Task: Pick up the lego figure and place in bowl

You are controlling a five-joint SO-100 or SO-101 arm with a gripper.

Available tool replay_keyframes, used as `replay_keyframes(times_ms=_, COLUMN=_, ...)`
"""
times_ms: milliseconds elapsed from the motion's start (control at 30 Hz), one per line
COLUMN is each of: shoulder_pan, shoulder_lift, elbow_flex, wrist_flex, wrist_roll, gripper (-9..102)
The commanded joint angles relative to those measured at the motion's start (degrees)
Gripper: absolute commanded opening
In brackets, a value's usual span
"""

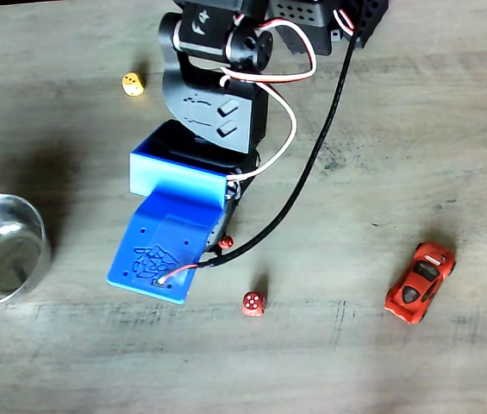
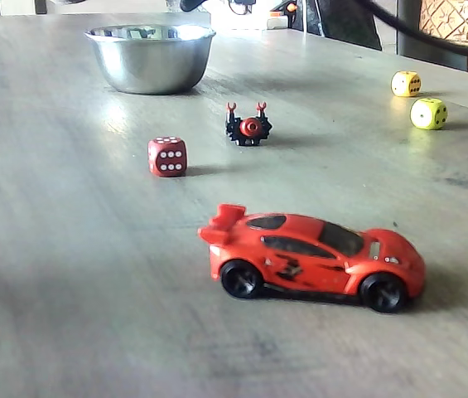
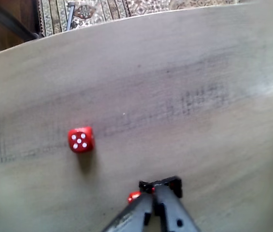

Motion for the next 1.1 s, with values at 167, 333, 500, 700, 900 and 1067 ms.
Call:
replay_keyframes(times_ms=167, shoulder_pan=0.62, shoulder_lift=0.7, elbow_flex=-4.13, wrist_flex=13.01, wrist_roll=0.26, gripper=-1)
replay_keyframes(times_ms=333, shoulder_pan=1.23, shoulder_lift=0.88, elbow_flex=-5.71, wrist_flex=22.68, wrist_roll=0.26, gripper=0)
replay_keyframes(times_ms=500, shoulder_pan=2.99, shoulder_lift=0.0, elbow_flex=-9.76, wrist_flex=27.25, wrist_roll=0.26, gripper=0)
replay_keyframes(times_ms=700, shoulder_pan=3.25, shoulder_lift=0.0, elbow_flex=-10.37, wrist_flex=27.33, wrist_roll=0.35, gripper=0)
replay_keyframes(times_ms=900, shoulder_pan=3.34, shoulder_lift=-0.09, elbow_flex=-10.46, wrist_flex=26.54, wrist_roll=7.29, gripper=0)
replay_keyframes(times_ms=1067, shoulder_pan=3.08, shoulder_lift=-0.18, elbow_flex=-12.3, wrist_flex=26.54, wrist_roll=16.44, gripper=0)
